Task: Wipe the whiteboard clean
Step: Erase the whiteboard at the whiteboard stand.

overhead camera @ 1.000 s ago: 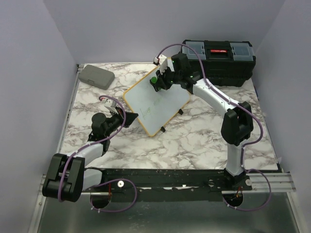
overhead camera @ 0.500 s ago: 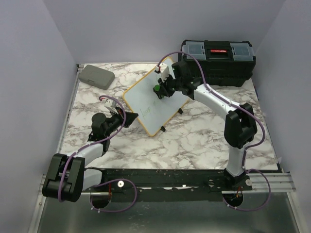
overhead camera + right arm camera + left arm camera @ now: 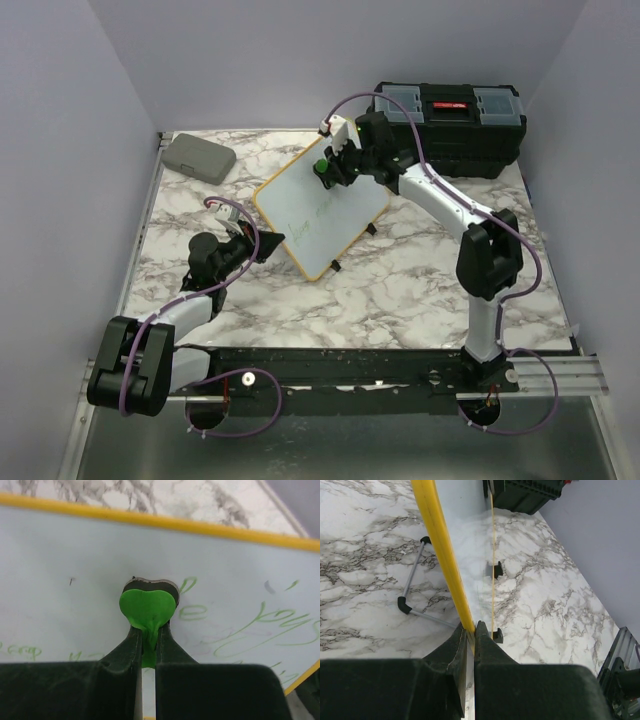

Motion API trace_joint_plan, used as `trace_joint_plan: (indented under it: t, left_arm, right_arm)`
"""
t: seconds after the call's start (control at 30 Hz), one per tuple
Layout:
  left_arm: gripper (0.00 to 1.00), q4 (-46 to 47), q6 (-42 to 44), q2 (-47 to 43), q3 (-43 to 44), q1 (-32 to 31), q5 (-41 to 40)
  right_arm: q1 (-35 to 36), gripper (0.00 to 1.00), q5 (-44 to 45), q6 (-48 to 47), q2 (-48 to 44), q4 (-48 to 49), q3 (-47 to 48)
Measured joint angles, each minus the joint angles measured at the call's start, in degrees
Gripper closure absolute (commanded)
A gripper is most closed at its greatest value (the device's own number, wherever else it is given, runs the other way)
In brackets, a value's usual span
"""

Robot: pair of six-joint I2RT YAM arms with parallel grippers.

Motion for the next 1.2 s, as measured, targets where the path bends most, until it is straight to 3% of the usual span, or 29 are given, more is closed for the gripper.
trace_joint_plan:
  t: [0.23,0.43,0.77,1.2]
  left_arm:
    - [1.0,-0.02,0.0,0.02,0.0,0.0,-0.02]
    - [1.0,-0.02,0.0,0.02,0.0,0.0,-0.02]
    - [1.0,0.02,0.07,0.0,0.11,-0.11,0.28]
    - [1.0,-0.04,0.17,0.02,0.2,-0.11,0.52]
  right_arm:
    - [0.0,0.99,-0.83,-1.79,-3.48,0.39,-10.03]
    - [0.0,0.99,1.25,0.2,-3.13,-0.09,-8.66]
    - [-0.07,0.99,3.45,3.82,2.23,-0.9,5.7]
    - [-0.48,0.99,-1.33,-2.32,-0.76,-2.19,-4.11]
